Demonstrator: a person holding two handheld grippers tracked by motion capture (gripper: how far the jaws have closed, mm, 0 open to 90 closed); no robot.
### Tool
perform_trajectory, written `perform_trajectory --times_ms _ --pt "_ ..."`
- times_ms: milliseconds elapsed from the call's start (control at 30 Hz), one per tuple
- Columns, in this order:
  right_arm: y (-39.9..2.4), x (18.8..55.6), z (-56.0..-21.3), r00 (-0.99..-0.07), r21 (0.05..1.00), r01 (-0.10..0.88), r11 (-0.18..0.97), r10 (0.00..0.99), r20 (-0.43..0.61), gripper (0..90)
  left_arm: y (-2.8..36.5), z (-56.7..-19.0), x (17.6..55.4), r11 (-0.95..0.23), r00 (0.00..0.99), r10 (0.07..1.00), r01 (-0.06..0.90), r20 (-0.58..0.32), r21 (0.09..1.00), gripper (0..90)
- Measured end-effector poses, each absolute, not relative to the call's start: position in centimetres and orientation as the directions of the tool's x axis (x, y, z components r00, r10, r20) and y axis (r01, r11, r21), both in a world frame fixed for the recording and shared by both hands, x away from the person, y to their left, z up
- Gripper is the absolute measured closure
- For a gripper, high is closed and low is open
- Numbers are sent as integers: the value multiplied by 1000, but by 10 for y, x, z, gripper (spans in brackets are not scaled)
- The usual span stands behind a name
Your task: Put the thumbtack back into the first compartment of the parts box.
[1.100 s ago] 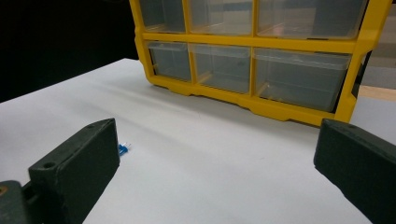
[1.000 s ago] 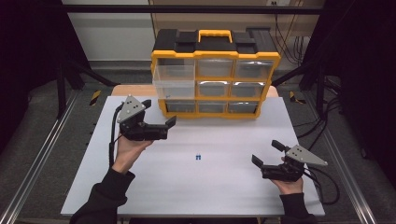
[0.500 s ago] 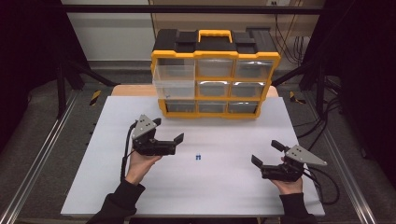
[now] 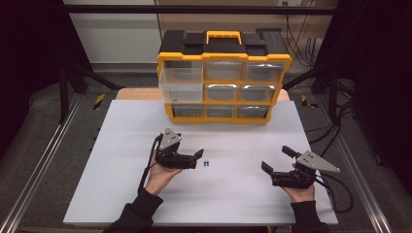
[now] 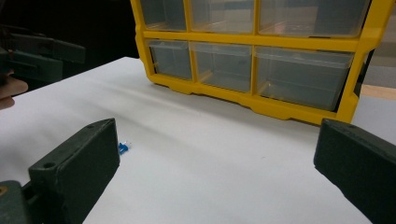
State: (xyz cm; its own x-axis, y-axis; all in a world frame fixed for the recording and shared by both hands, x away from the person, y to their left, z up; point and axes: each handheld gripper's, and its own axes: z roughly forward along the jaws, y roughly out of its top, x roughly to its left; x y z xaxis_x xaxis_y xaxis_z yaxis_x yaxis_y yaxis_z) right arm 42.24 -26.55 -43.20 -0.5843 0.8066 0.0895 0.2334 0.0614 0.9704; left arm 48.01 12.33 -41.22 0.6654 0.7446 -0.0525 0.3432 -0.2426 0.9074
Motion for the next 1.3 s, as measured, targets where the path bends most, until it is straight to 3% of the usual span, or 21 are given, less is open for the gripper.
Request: perform_trajectory --times_ms 433,733,1300 --pt "-265 421 -431 -576 967 250 39 809 117 13 103 -442 485 -269 645 760 427 -83 864 62" --pt "-265 422 -431 -577 970 241 36 809 113 13 93 -457 486 -300 623 780 454 -57 839 115" --pt "-265 422 -431 -576 970 240 36 809 113 13 83 -474 485 -339 604 796 509 -47 791 445"
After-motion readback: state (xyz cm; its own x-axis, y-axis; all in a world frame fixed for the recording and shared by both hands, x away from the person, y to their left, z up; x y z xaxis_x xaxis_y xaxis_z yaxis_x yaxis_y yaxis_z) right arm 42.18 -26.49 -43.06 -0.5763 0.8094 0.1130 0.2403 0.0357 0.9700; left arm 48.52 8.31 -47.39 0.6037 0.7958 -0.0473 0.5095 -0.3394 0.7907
